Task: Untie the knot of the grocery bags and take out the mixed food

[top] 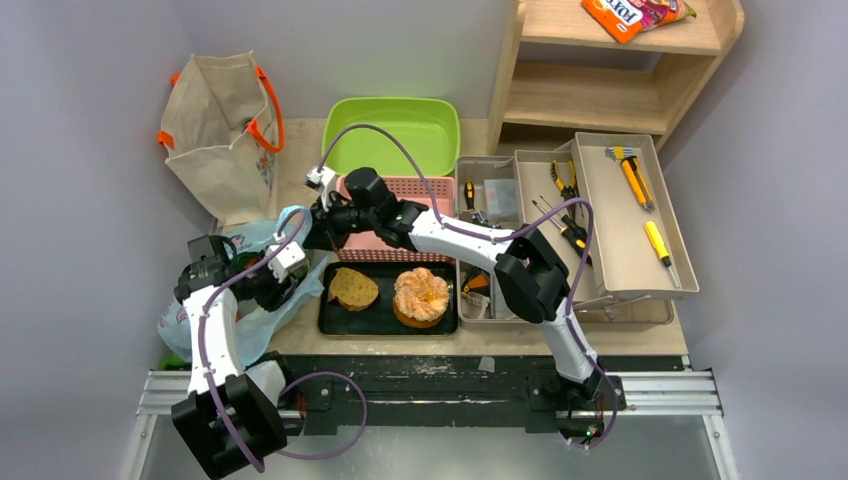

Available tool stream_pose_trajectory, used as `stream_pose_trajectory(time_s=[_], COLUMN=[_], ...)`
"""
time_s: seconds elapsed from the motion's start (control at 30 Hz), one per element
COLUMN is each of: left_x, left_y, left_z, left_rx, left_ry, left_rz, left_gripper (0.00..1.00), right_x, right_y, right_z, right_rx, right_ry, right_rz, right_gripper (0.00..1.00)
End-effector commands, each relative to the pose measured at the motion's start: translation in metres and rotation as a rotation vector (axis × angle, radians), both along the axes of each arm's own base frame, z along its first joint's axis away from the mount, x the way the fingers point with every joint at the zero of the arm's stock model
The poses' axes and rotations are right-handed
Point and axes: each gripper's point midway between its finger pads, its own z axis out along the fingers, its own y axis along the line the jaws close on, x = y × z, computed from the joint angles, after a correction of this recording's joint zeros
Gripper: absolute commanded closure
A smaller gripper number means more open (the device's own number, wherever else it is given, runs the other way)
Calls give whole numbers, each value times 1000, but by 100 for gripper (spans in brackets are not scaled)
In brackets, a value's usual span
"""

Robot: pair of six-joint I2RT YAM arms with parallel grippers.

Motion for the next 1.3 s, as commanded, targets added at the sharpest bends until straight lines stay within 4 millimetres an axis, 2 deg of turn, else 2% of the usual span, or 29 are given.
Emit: stream_pose_trajectory(time_s=[0.0, 0.13, 0.23, 0.33, 0.43, 0.53, 0.6, 0.8, 1.03, 1.17, 1.27], left_x=[15, 16, 12, 1, -7, -7, -7, -21, -38, -41, -38], left_y=[-10, -13, -24, -33, -35, -36, -38, -45, -57, -56, -58], left_z=[7, 18, 46, 68, 78, 83, 96, 146, 209, 243, 276], left_rx=[-57, -86, -160, -189, -169, -167, -182, -185, -197, -184, -218], left_ry=[-40, -31, -27, -19, -47, -72, -84, -104, -222, -266, -320], left_rz=[-11, 3, 11, 10, 11, 26, 32, 53, 89, 120, 148], left_gripper=[61, 85, 100, 100, 100, 100, 100, 100, 100, 100, 100], right_x=[0, 1, 3, 5, 5, 6, 5, 11, 13, 14, 15], right_y=[6, 4, 3, 2, 3, 4, 4, 5, 5, 6, 6], right_z=[17, 17, 16, 16, 15, 15, 16, 18, 20, 15, 11], right_rx=[24, 21, 18, 18, 20, 24, 25, 25, 29, 24, 21], right_ry=[-40, -54, -52, -48, -47, -44, -45, -42, -38, -28, -26], right_rz=[16, 21, 18, 16, 21, 26, 29, 17, 14, 18, 17], right_gripper=[100, 100, 100, 100, 100, 100, 100, 100, 100, 100, 100])
